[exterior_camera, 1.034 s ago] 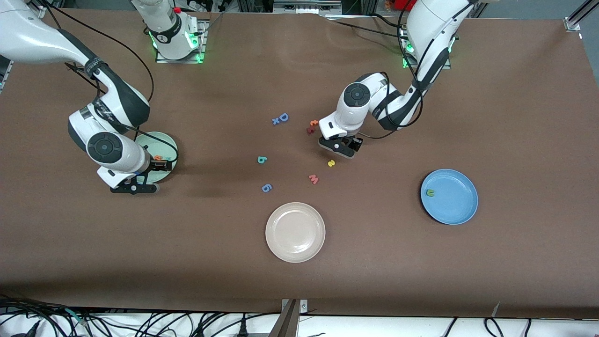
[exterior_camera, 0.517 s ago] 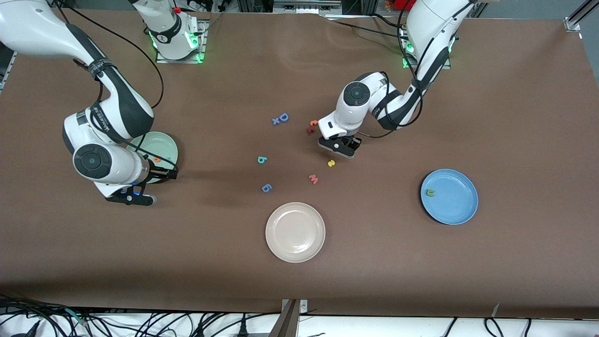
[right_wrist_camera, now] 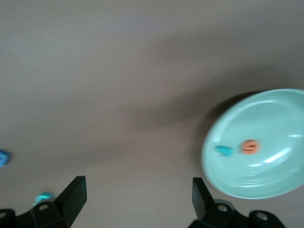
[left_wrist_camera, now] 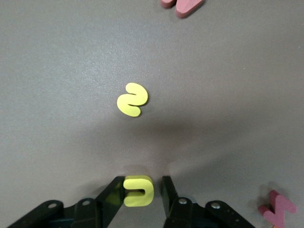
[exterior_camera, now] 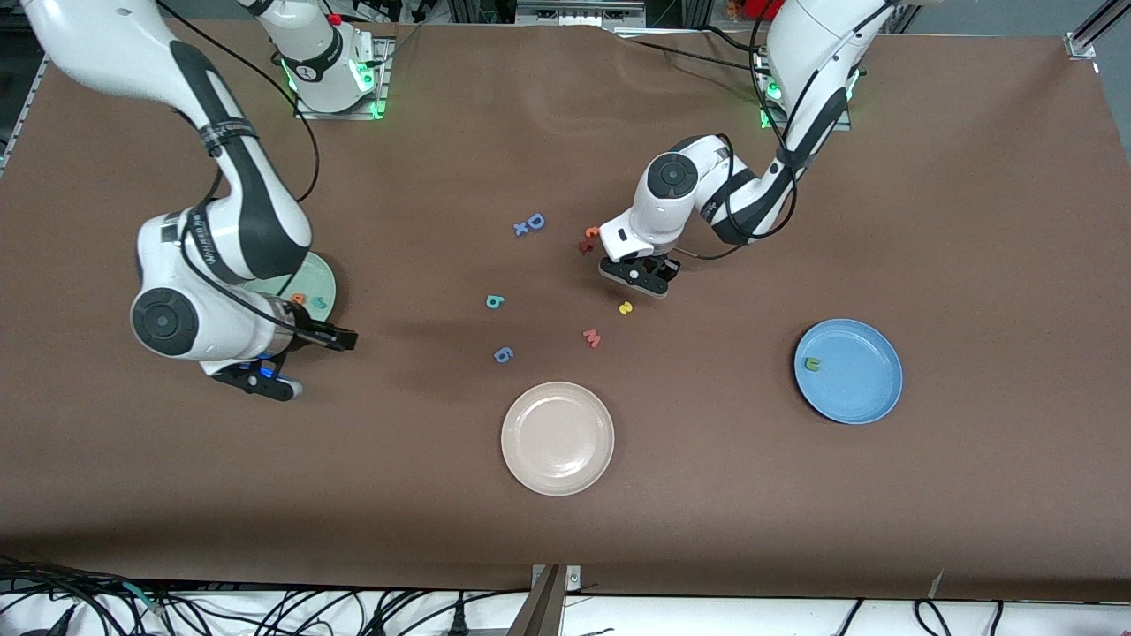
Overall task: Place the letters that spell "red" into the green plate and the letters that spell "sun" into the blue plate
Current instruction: 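Grasp the cyan 9 with the right gripper while the left gripper carries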
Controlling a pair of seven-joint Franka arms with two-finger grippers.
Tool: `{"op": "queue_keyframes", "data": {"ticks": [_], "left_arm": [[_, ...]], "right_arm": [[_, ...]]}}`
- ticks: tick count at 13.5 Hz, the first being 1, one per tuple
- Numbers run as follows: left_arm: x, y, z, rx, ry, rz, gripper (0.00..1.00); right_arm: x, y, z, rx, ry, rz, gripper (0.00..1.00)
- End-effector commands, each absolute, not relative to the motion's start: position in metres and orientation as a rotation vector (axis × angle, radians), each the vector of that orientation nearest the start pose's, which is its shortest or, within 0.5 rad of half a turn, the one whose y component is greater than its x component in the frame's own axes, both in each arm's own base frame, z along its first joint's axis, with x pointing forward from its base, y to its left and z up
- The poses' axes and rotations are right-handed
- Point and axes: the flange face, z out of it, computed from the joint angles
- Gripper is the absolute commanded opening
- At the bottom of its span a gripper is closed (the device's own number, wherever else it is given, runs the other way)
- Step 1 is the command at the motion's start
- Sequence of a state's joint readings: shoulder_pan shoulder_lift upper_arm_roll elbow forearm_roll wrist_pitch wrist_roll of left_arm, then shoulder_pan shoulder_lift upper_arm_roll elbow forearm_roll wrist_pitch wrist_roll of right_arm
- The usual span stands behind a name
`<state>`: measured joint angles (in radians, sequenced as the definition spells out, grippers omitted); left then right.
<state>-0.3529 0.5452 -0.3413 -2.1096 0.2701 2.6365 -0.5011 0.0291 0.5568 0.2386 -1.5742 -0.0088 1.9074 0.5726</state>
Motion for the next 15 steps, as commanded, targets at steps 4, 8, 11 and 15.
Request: {"op": "queue_keyframes", "data": {"ticks": [4,8,11,15], "left_arm": [[0.444,-0.371,0.164,-3.124,0.589,-0.024,0.39],[0.448,-0.368,0.165,-3.127,0.573,-0.028,0.35],[0.454,-0.366,0.167,-3.134,0.549,-0.039,0.32],[0.456,-0.365,0.168,-3.135,0.542,-0.042,0.32]], "right_arm": [[0.622,0.290,0.284,-3.049,0.569,0.184,0.98],[0.594,0.349,0.252,-3.084,0.460,0.153,0.98],[0.583,0.358,0.208,-3.084,0.561,0.147,0.98],[0.556,0.374,0.185,-3.060,0.682,0.214,0.98]]}}
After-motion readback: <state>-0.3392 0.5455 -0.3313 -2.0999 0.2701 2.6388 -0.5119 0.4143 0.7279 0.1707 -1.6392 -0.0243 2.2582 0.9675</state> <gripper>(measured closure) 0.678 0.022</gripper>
